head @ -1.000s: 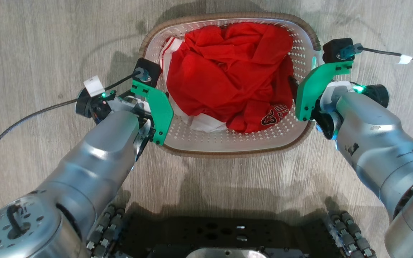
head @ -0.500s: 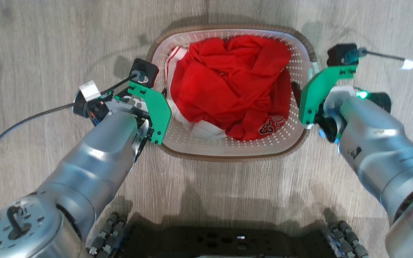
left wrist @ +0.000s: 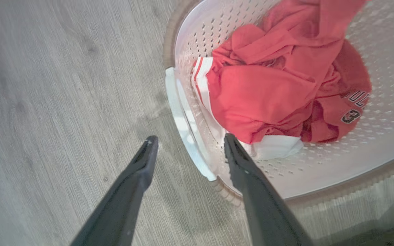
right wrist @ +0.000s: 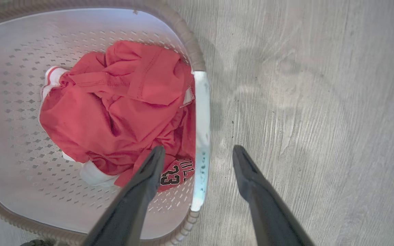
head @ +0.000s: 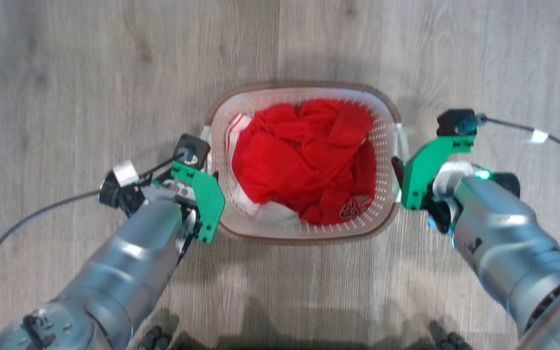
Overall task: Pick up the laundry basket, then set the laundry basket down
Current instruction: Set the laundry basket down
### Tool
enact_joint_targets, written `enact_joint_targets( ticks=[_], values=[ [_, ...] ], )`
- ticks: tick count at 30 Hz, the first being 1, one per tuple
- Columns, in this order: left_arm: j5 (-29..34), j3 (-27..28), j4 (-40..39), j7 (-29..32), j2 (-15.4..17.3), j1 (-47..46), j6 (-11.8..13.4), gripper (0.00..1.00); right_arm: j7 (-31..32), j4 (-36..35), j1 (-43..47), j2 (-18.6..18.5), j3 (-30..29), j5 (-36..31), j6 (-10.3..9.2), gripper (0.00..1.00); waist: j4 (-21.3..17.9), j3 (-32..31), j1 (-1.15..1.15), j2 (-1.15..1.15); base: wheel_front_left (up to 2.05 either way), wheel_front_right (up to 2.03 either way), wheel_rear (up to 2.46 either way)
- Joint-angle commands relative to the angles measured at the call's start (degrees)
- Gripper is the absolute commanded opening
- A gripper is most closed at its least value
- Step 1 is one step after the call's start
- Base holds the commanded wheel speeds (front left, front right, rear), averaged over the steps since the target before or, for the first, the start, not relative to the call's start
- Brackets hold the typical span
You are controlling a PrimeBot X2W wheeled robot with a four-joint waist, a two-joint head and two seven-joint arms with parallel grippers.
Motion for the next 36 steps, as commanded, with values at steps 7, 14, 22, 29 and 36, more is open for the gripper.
enact_joint_targets(
  ticks=[7,14,22,29,36],
  values=[
    [-1.5,1.3,0.5,-6.9,1.0,5.1,-0.4,1.00,-4.6,-0.4,7.9,1.9,-2.4,-1.3,0.25,1.00,-0.6,-13.7,0.00,0.00,0.00,0.00,0.00],
    [0.4,10.0,-8.2,-9.2,3.9,9.1,3.2,1.00,-14.7,-1.8,11.1,2.6,-4.6,-1.4,0.25,1.00,-0.6,-25.1,0.00,0.00,0.00,0.00,0.00],
    [16.2,33.3,-32.4,-9.2,9.6,22.4,8.9,1.00,-15.0,-17.0,16.4,0.0,-21.5,-14.4,0.25,1.00,-2.1,-33.1,0.00,0.00,0.00,0.00,0.00],
    [28.7,49.7,-49.0,-9.2,7.1,32.2,7.7,1.00,-15.0,-35.5,27.6,1.4,-38.2,-31.1,0.25,1.00,-2.5,-35.5,0.00,0.00,0.00,0.00,0.00],
    [39.4,61.6,-64.6,-9.2,1.9,42.0,3.3,1.00,-15.0,-56.3,39.5,2.7,-43.6,-42.6,0.25,1.00,-2.4,-36.9,0.00,0.00,0.00,0.00,0.00]
  ],
)
